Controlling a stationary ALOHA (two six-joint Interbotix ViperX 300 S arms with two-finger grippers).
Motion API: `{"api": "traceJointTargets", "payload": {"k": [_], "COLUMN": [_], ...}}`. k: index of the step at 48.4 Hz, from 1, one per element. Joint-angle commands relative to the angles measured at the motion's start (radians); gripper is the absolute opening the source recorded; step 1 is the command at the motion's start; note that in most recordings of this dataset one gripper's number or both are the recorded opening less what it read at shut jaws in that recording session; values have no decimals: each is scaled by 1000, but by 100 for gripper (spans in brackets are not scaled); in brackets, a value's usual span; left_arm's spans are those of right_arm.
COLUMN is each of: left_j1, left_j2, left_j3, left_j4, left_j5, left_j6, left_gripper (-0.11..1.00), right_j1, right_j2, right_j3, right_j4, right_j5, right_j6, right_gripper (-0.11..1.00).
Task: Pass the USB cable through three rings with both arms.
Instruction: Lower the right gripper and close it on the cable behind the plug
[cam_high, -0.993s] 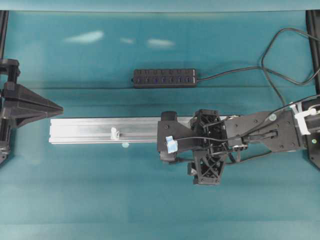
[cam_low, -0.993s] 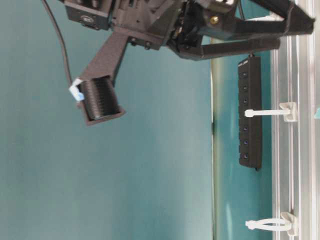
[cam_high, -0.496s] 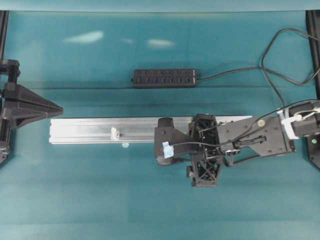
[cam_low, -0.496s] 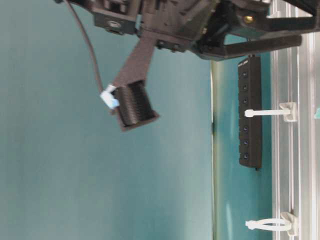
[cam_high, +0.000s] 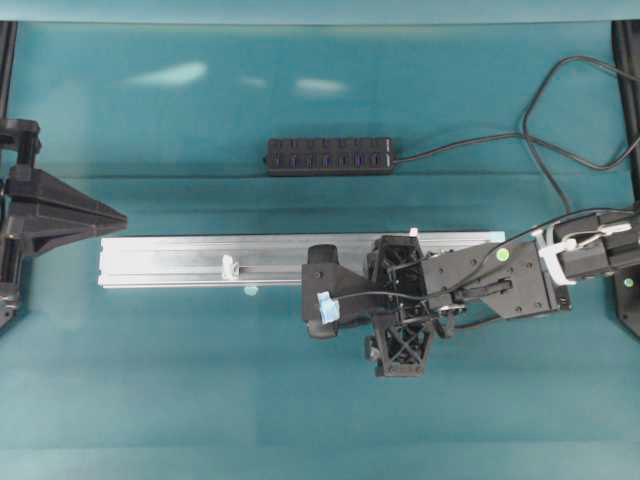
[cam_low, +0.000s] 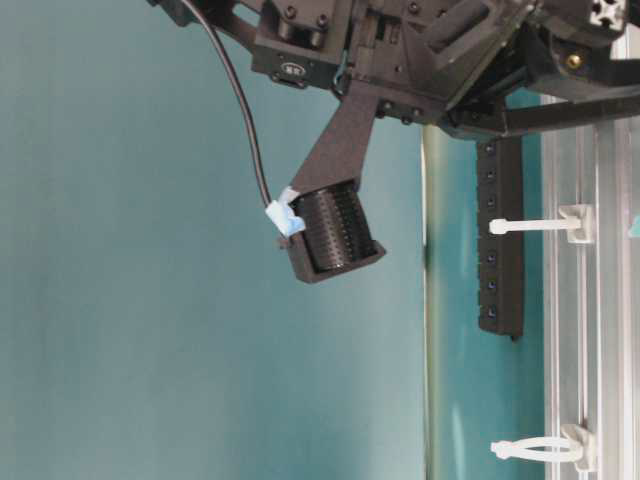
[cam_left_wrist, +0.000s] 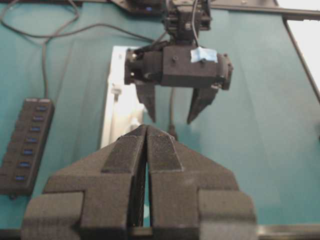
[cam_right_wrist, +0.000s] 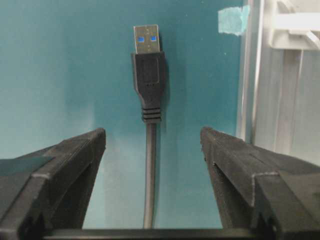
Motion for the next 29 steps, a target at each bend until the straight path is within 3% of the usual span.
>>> {"api": "traceJointTargets", "payload": {"k": [1,29], "left_j1": [0,11], "left_j2": [6,8], "left_j3": [-23,-21], "left_j4": [3,3], "left_j5": [-5,-5], "left_j6": [0,0], "left_gripper": [2,2], "right_j1": [2,-2], "right_j2": [-2,11], "right_j3": [-2,28], "right_j4": [-3,-3], "right_j5": [-5,-37], "right_j6": [-14,-12], "right_gripper": [42,42]}}
